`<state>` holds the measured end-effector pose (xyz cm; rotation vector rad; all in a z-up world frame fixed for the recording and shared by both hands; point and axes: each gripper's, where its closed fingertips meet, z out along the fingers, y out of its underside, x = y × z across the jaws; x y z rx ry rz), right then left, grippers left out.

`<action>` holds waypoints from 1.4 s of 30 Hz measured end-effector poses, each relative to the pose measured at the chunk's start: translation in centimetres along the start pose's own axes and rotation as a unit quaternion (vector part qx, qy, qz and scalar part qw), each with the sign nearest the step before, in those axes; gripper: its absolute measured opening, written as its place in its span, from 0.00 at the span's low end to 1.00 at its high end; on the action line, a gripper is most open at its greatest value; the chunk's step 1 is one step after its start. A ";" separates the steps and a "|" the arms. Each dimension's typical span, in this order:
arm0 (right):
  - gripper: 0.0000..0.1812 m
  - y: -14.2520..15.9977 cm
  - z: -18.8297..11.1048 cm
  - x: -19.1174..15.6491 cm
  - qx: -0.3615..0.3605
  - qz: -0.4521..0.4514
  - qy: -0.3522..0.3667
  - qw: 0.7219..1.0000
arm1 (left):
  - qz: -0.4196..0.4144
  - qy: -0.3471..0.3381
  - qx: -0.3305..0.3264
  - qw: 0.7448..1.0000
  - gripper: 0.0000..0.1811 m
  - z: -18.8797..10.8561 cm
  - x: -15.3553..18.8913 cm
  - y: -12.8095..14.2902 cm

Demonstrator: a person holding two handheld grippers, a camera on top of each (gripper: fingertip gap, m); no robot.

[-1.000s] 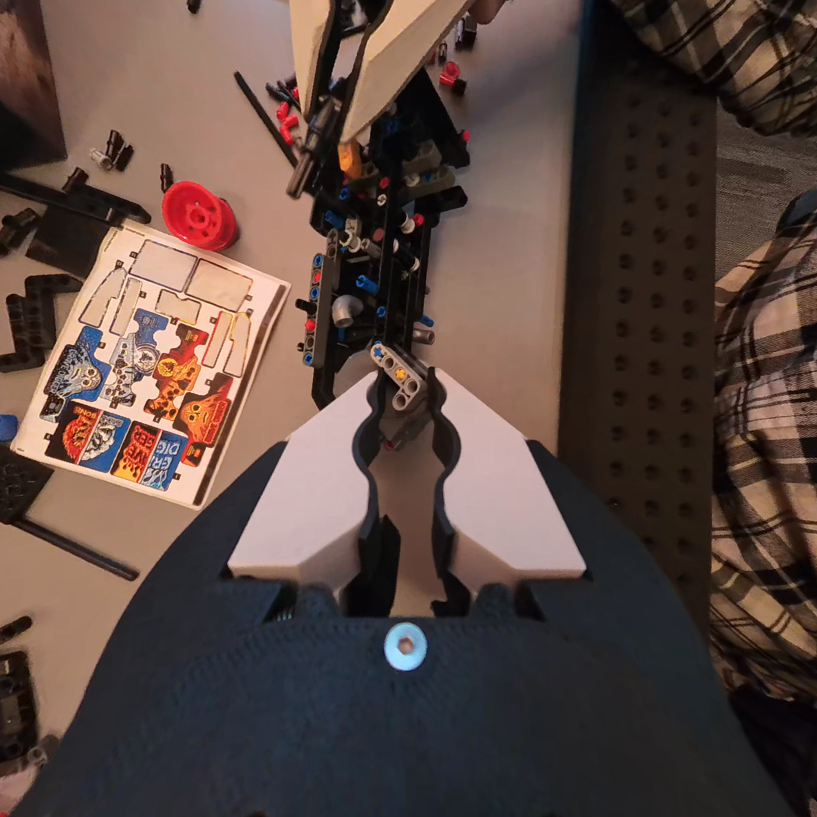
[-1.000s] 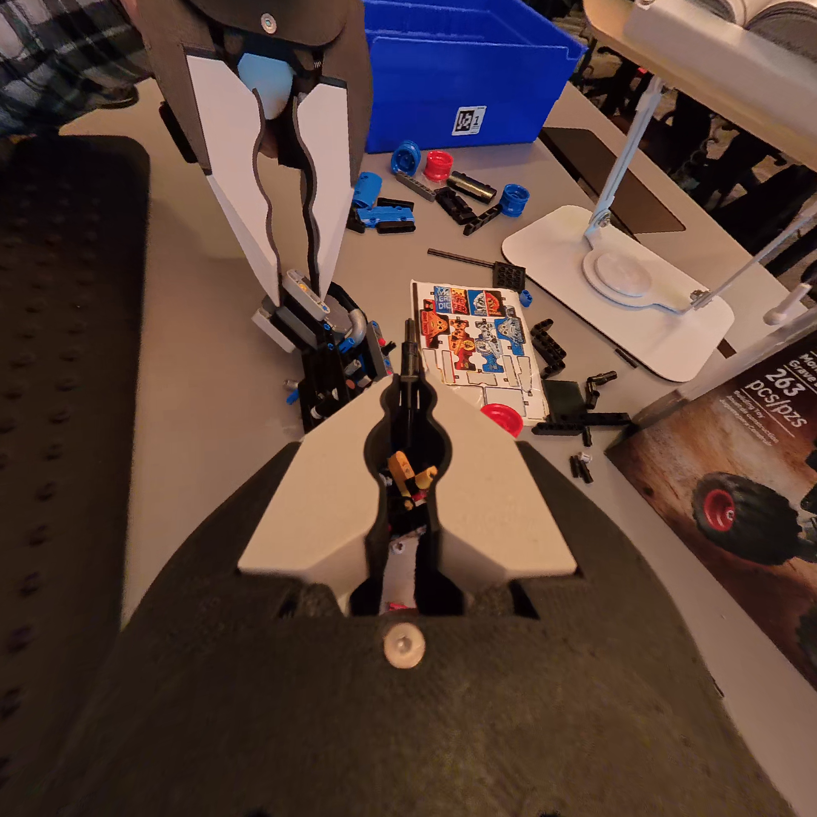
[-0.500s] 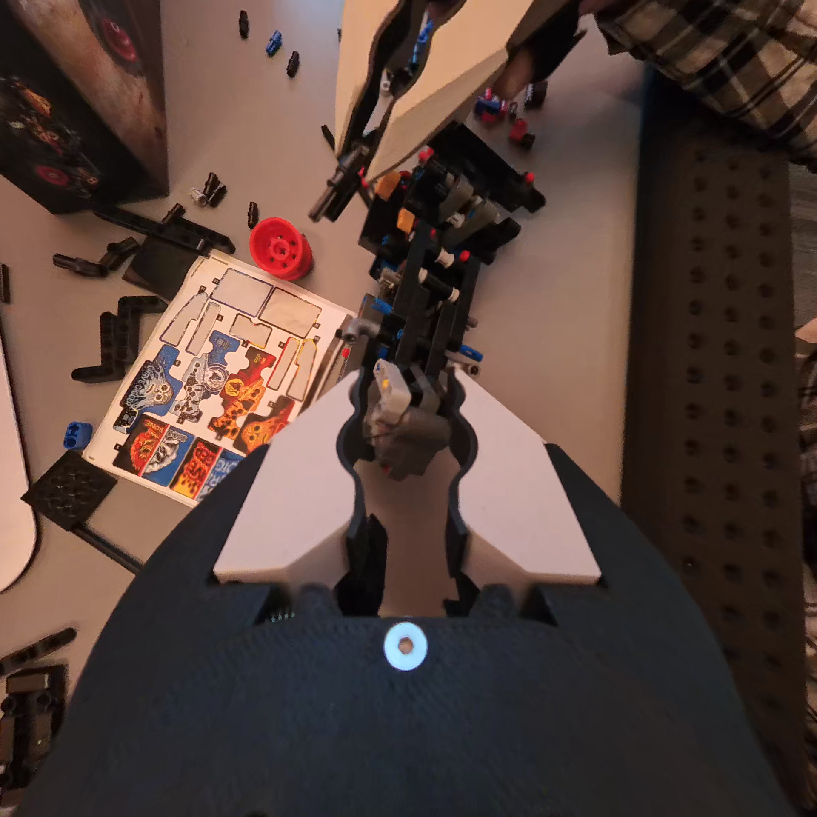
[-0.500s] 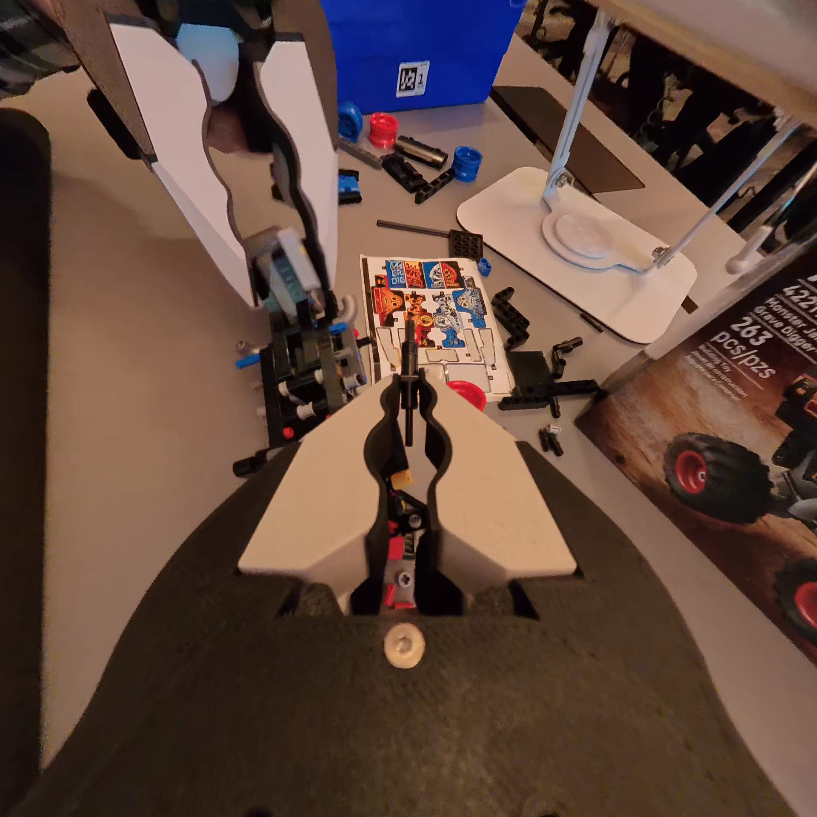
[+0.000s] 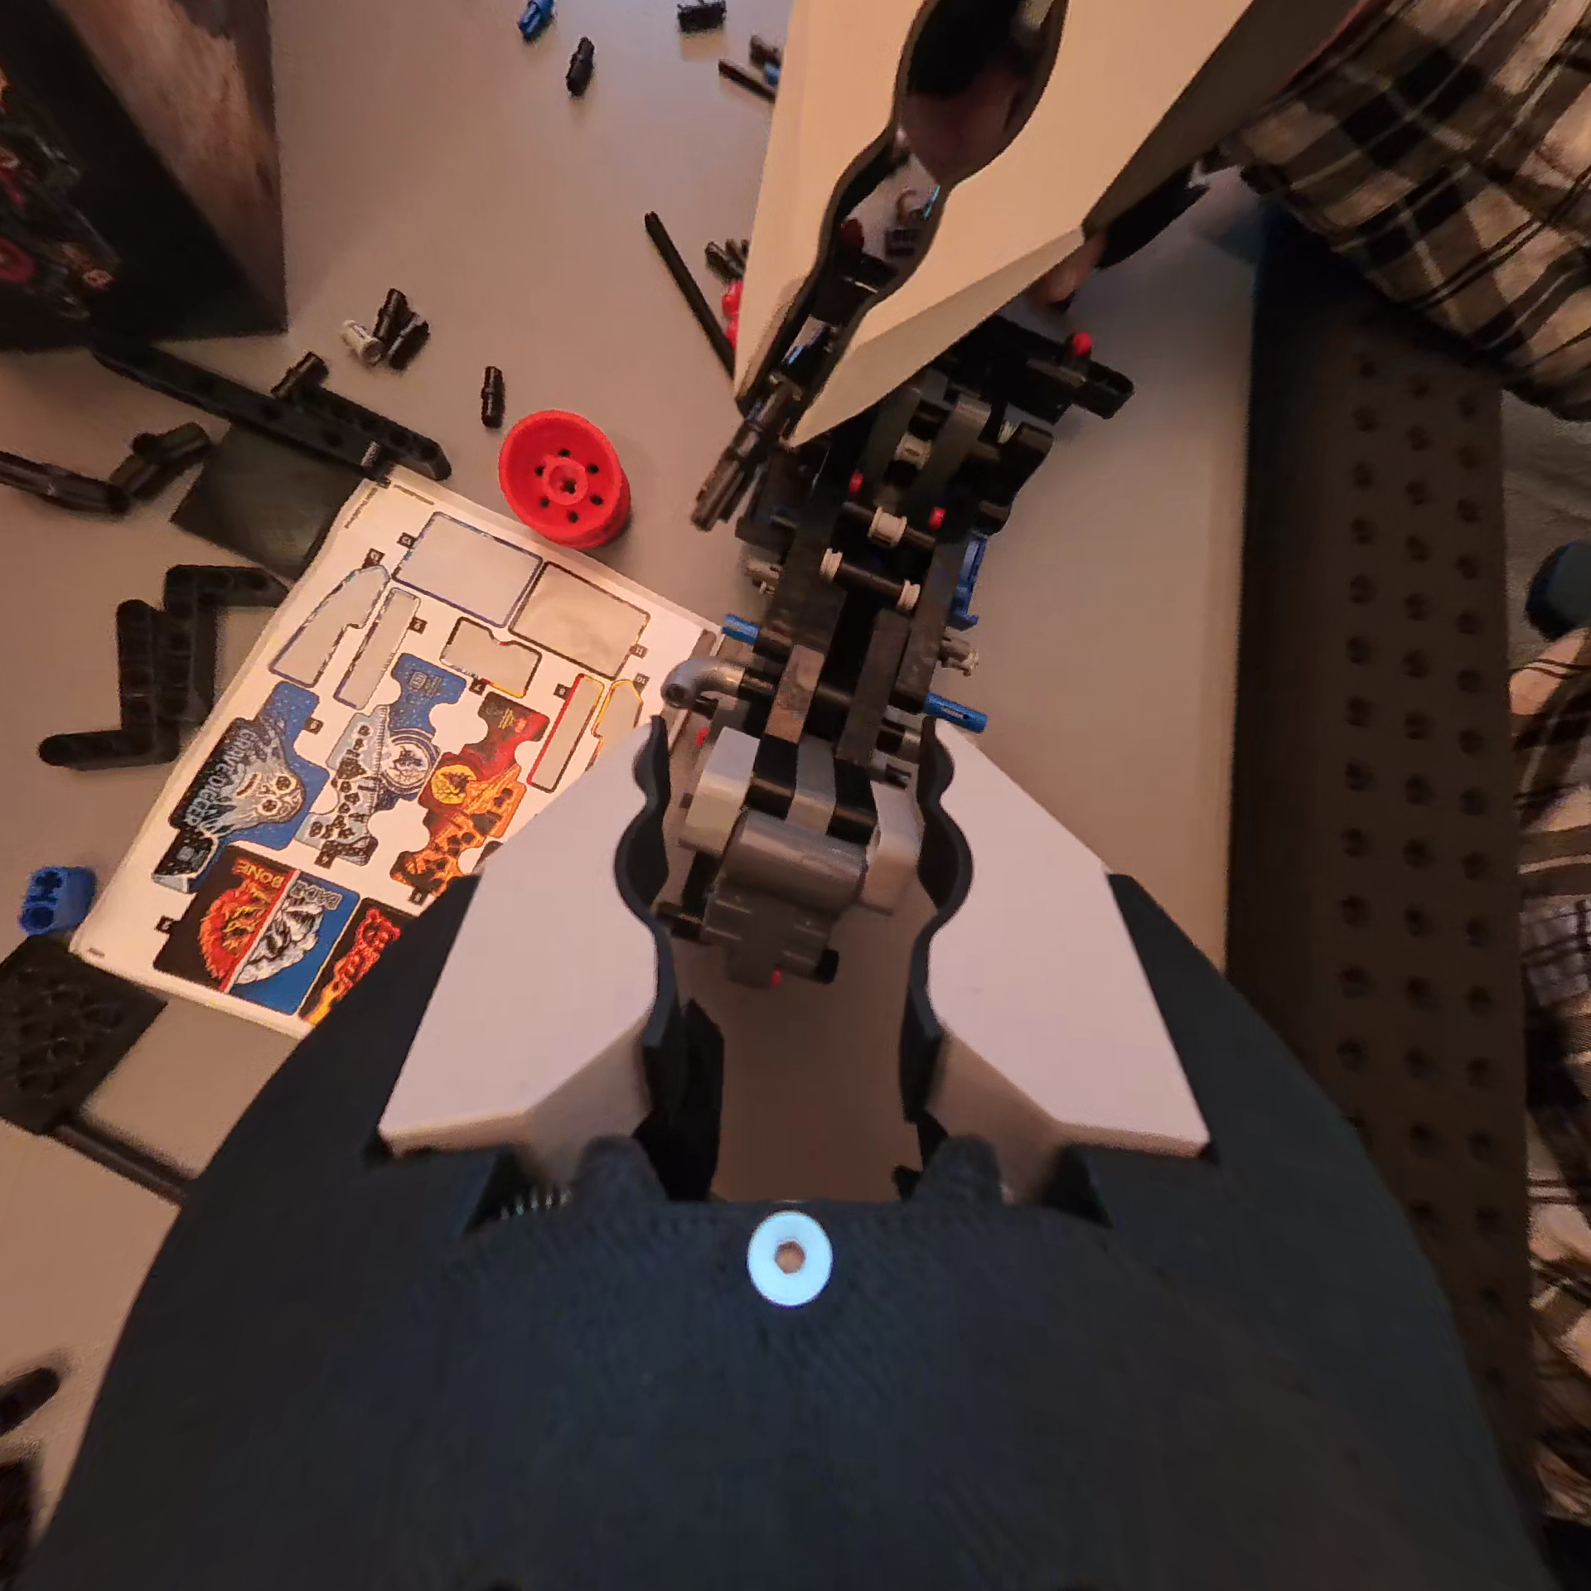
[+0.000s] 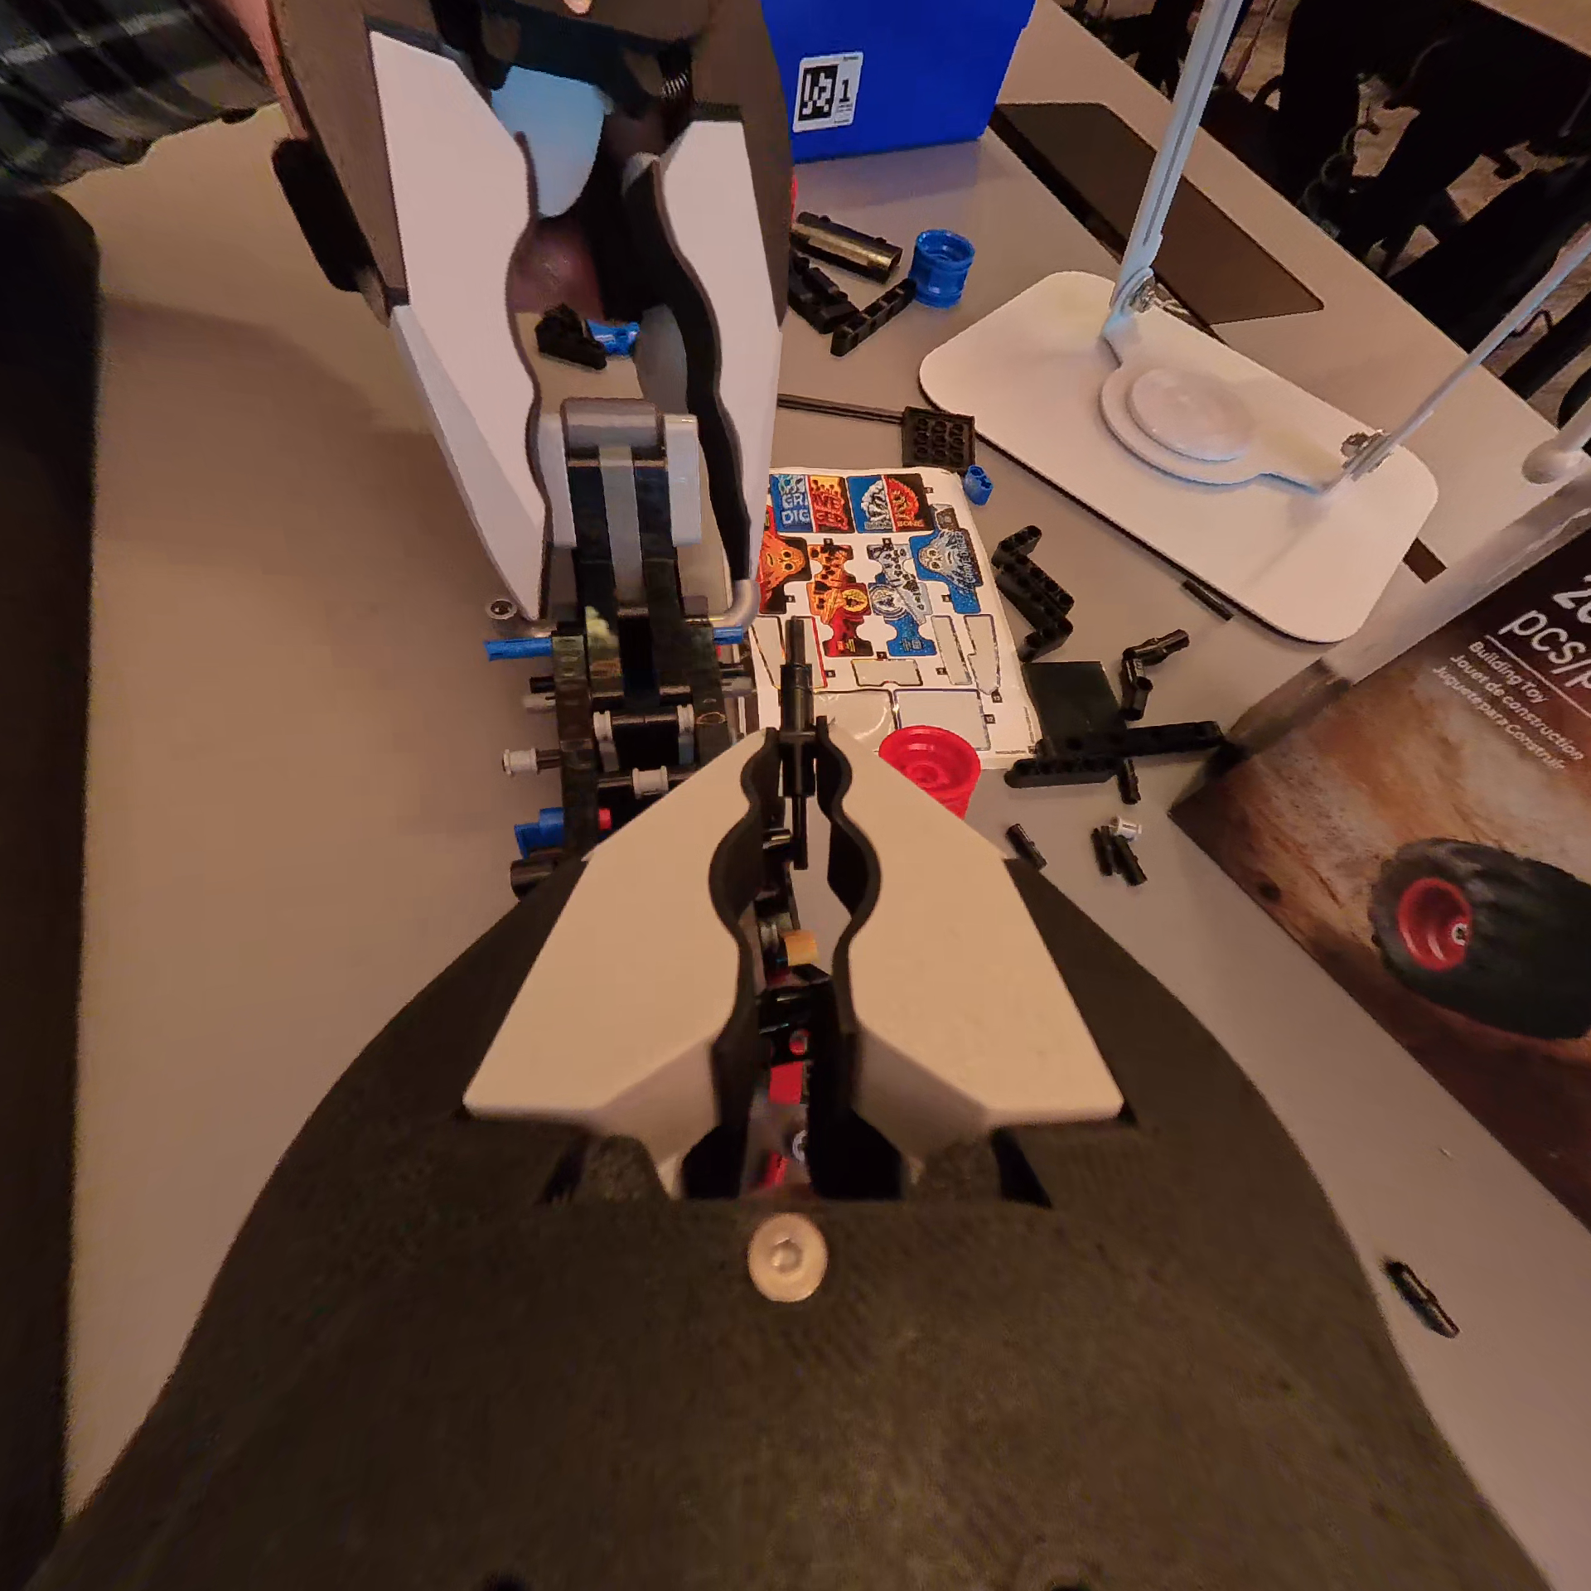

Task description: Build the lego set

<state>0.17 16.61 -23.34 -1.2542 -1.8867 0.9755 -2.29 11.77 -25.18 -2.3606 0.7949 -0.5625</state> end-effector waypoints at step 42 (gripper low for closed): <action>0.03 0.0 -0.2 -0.3 0.004 0.005 -0.010 1.000 | 0.101 -0.020 0.041 0.994 0.33 -1.6 0.0 -1.0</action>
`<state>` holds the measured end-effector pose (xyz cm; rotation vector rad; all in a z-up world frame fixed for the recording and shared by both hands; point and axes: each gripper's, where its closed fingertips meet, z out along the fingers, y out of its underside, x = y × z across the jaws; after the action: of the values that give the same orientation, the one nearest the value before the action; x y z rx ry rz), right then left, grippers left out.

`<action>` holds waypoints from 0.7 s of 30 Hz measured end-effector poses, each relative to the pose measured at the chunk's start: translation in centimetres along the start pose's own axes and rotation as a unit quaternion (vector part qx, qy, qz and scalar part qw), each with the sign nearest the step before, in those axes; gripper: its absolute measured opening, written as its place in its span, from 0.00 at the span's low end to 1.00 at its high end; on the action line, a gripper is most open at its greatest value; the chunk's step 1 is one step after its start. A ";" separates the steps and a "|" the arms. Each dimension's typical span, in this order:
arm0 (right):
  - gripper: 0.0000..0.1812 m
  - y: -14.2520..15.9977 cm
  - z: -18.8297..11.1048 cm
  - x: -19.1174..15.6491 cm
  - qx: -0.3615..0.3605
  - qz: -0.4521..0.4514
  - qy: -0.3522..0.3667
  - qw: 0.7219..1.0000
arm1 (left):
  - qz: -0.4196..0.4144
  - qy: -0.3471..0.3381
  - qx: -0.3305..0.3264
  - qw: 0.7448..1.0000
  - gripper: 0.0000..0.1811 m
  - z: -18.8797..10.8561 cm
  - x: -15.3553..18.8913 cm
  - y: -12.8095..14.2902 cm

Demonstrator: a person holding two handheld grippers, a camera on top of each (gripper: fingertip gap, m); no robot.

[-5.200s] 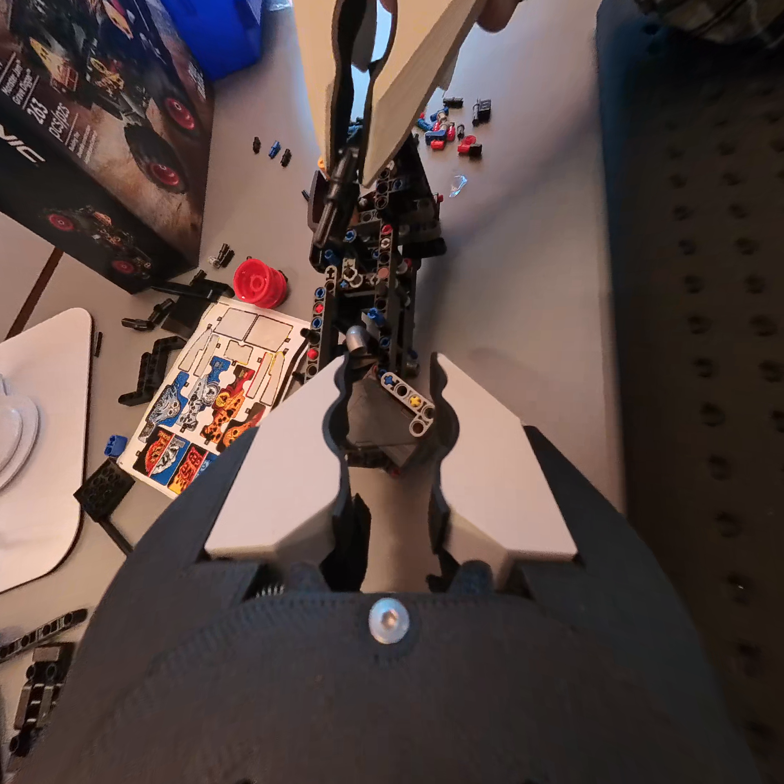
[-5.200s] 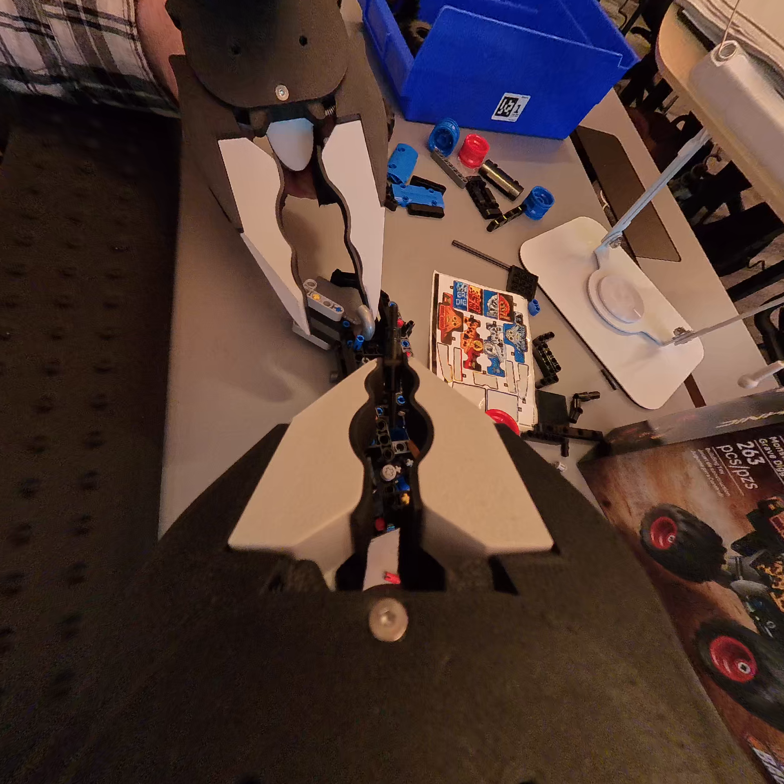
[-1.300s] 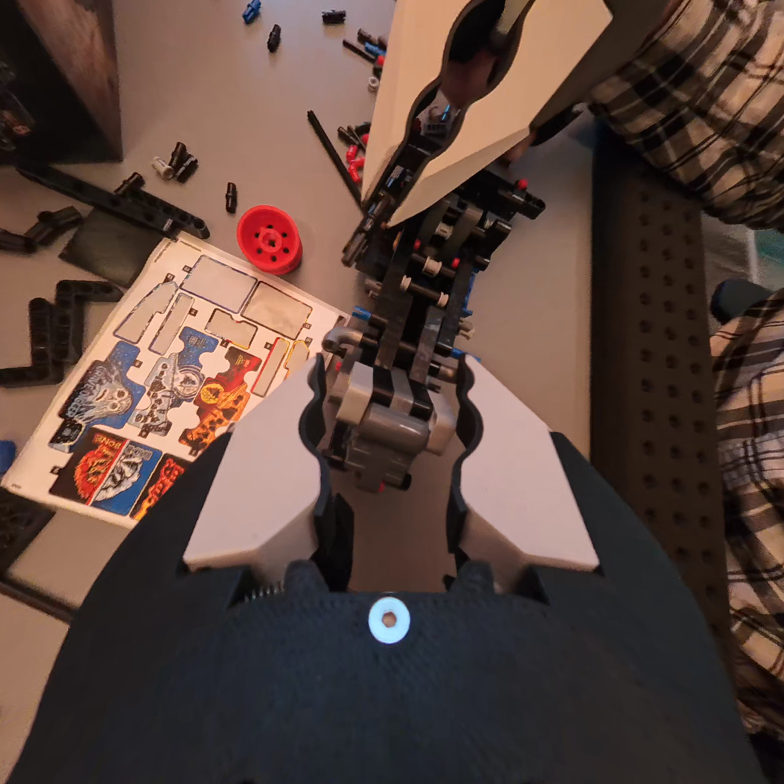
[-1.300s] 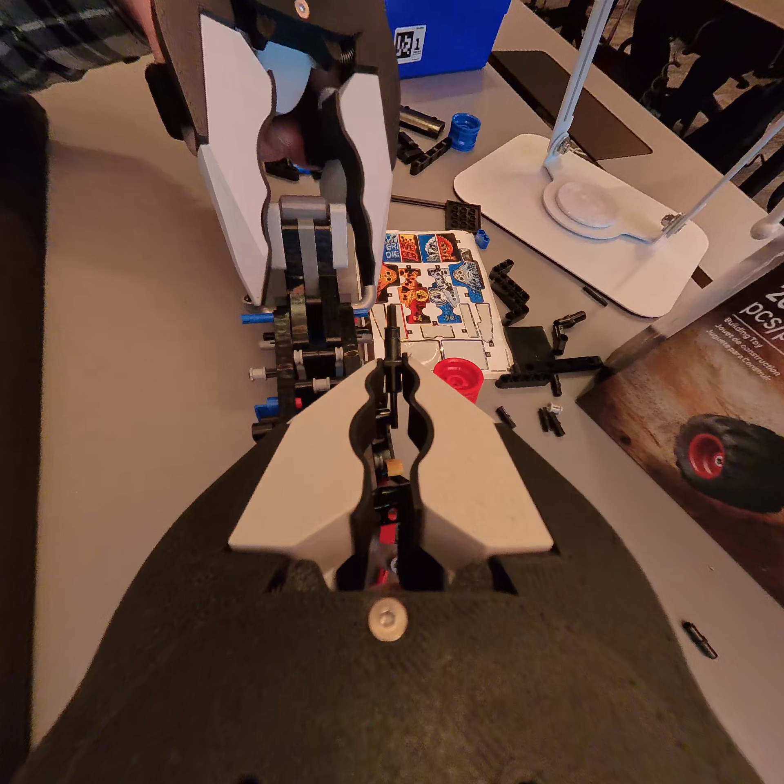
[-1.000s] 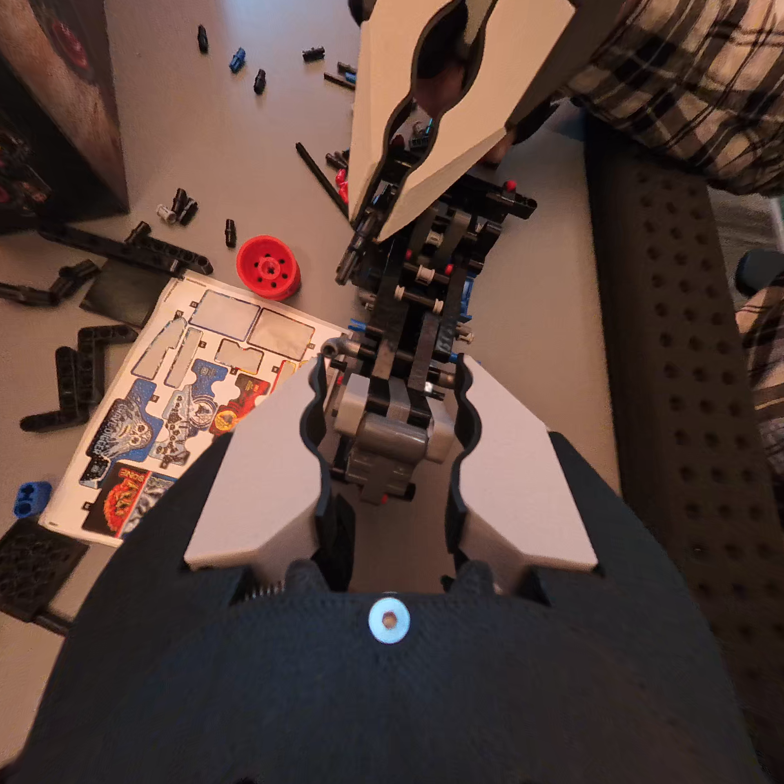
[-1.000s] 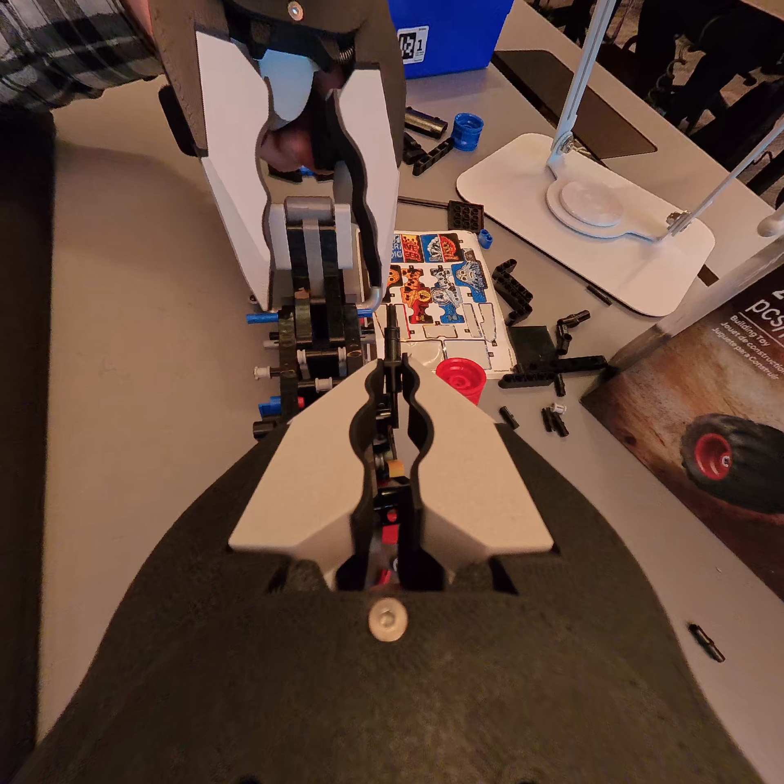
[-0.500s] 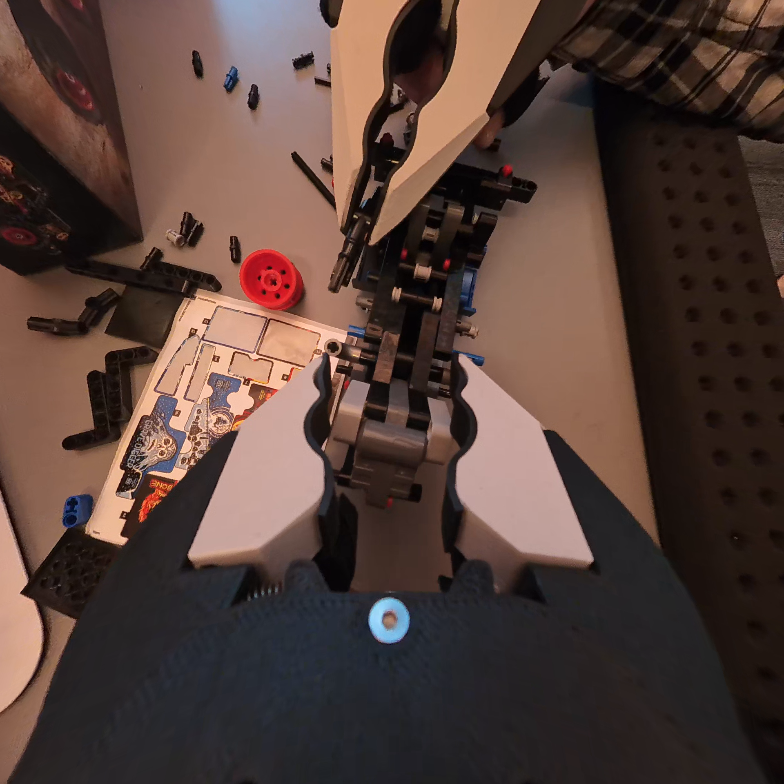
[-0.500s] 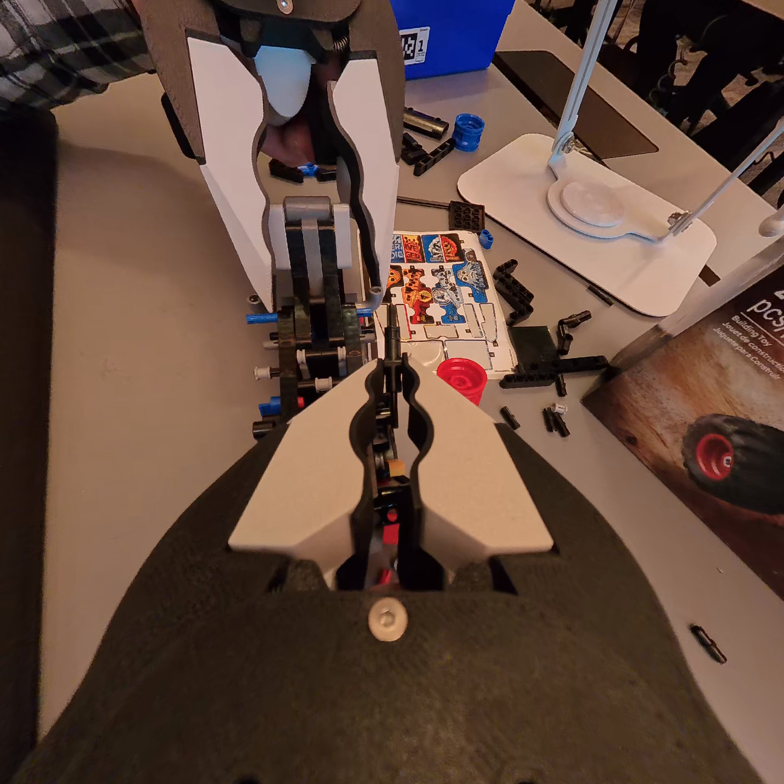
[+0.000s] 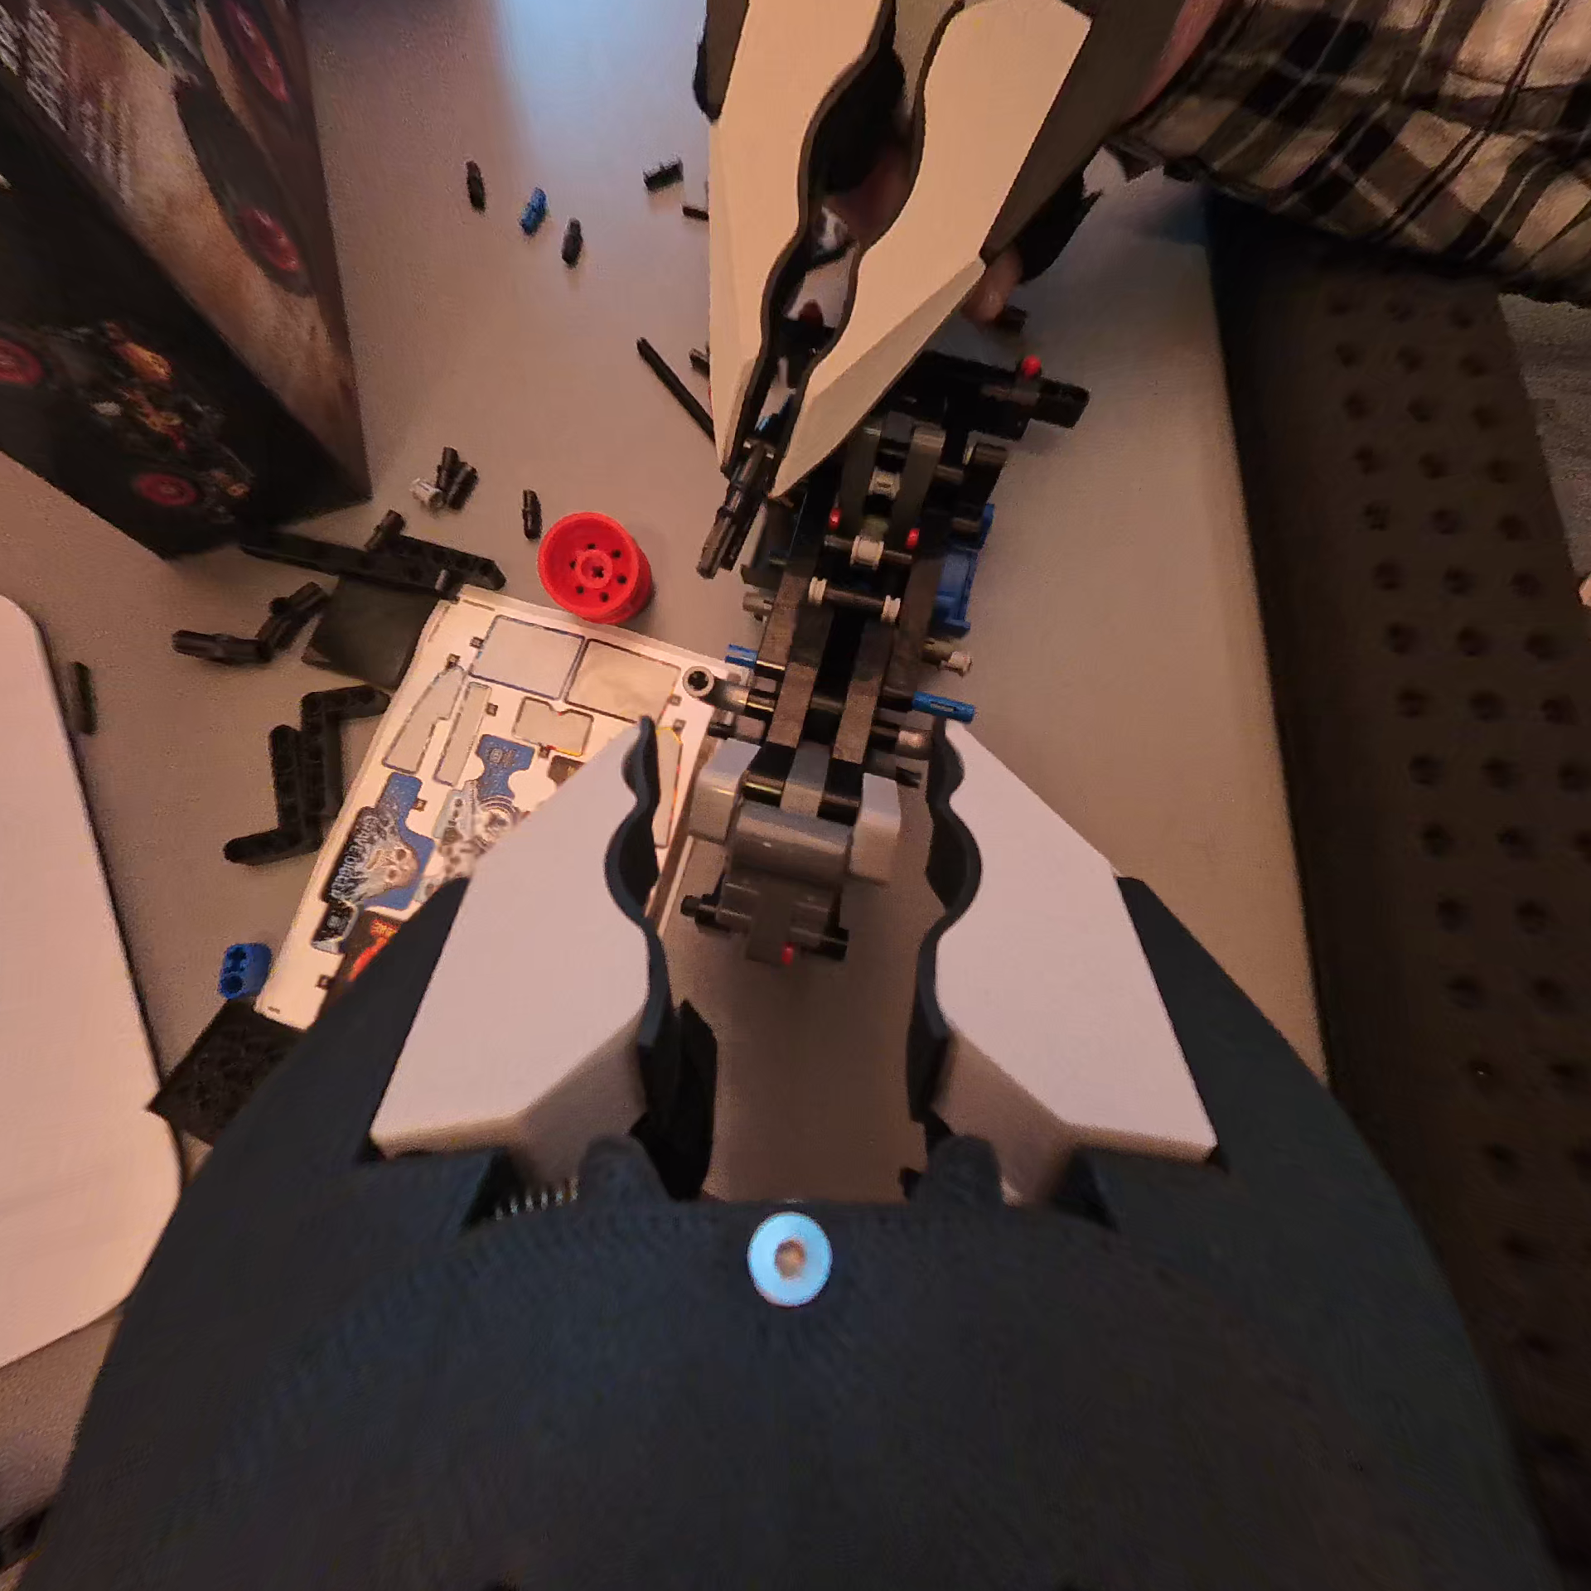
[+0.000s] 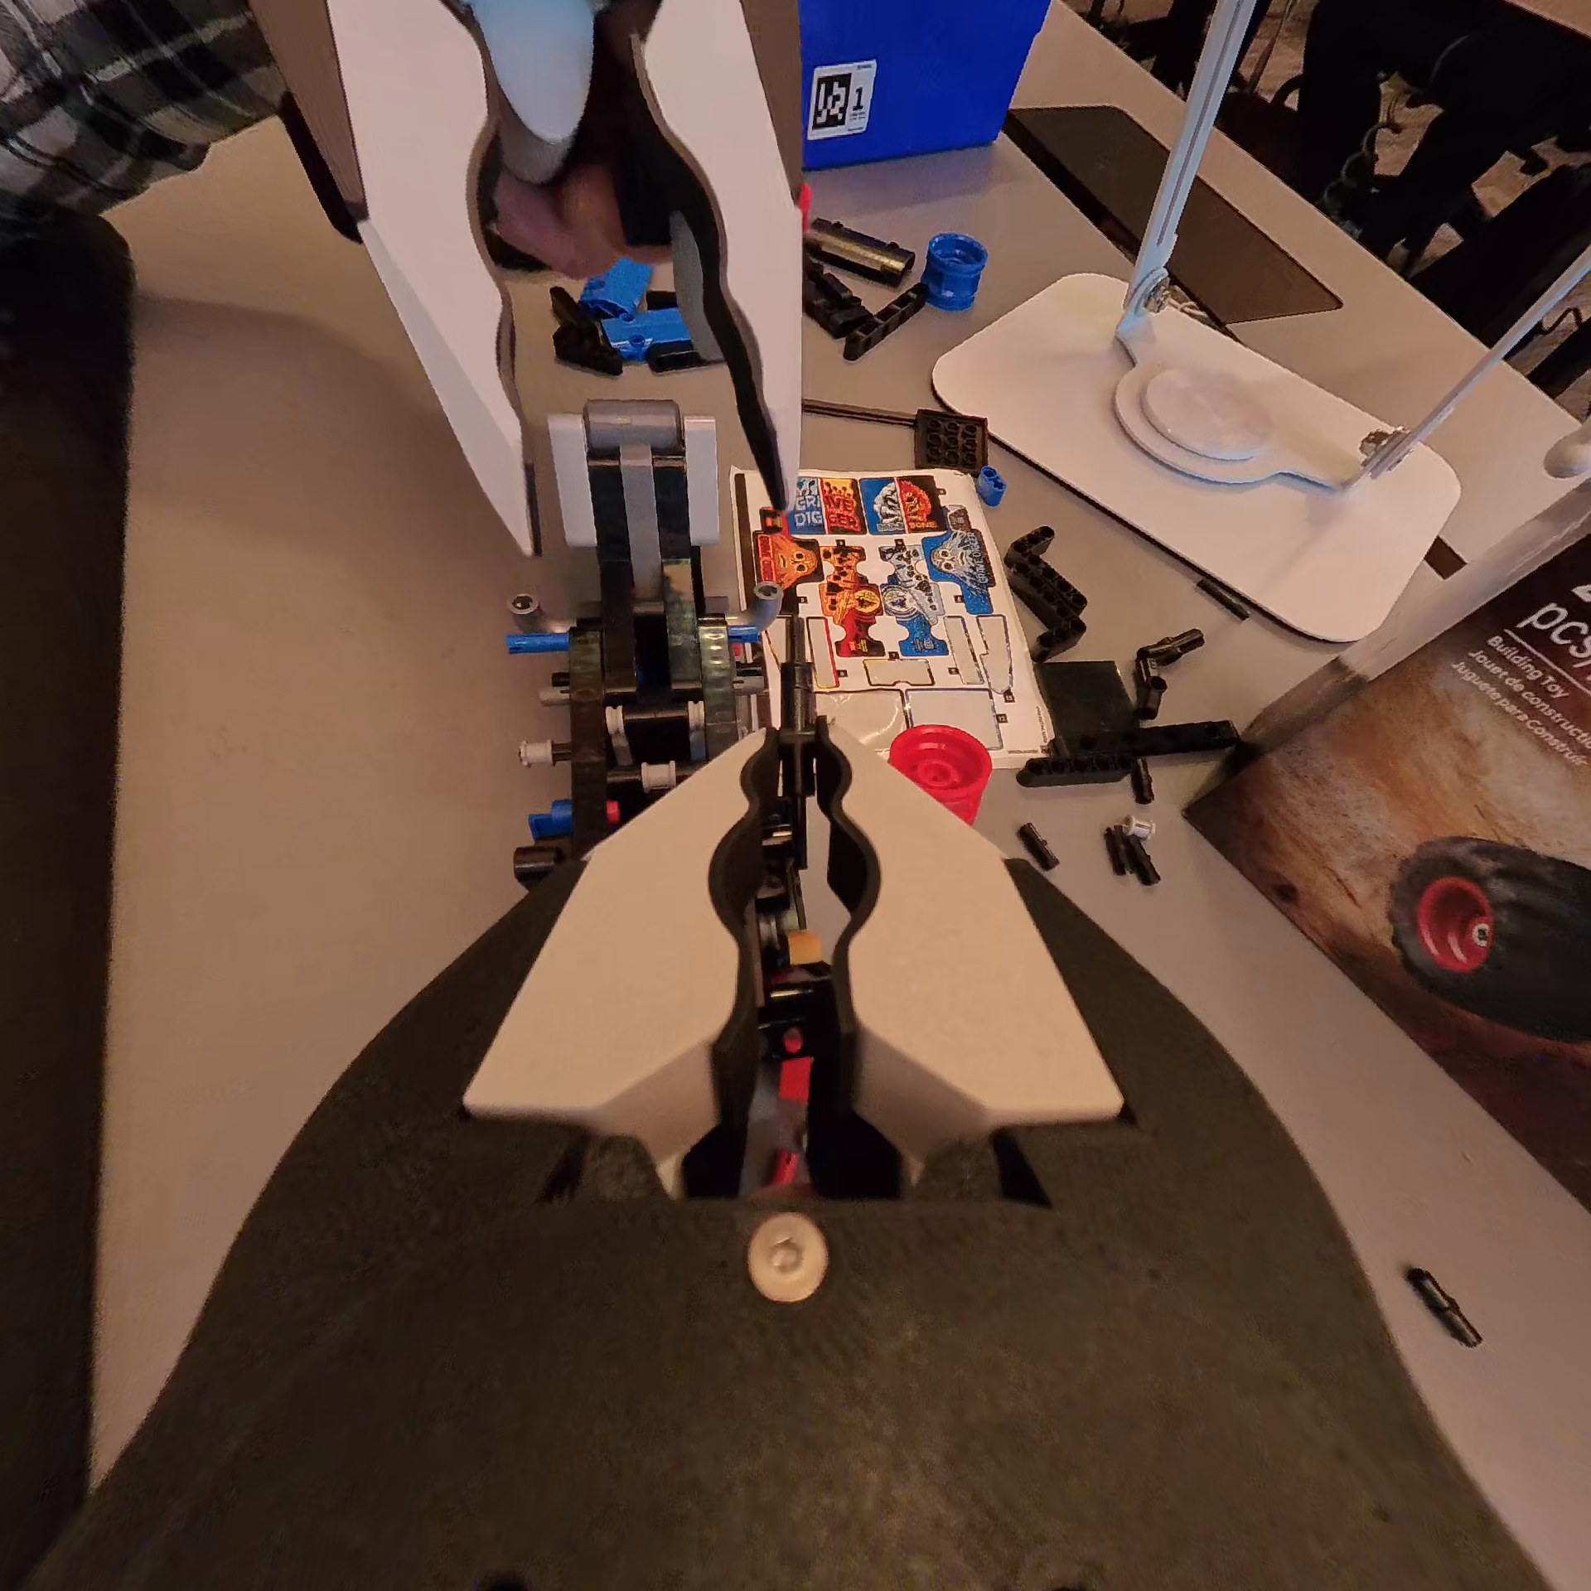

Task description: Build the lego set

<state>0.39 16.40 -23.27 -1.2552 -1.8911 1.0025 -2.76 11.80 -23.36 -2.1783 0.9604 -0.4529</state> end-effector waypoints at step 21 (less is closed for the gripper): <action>0.03 -4.1 -3.3 -2.3 0.132 0.123 -0.148 0.972 | 0.330 -0.261 0.053 0.906 0.09 0.4 0.3 -6.7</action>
<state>2.12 14.07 -18.35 -1.2533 -1.7645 1.5924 1.01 14.89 -18.80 -1.6007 1.2303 0.3777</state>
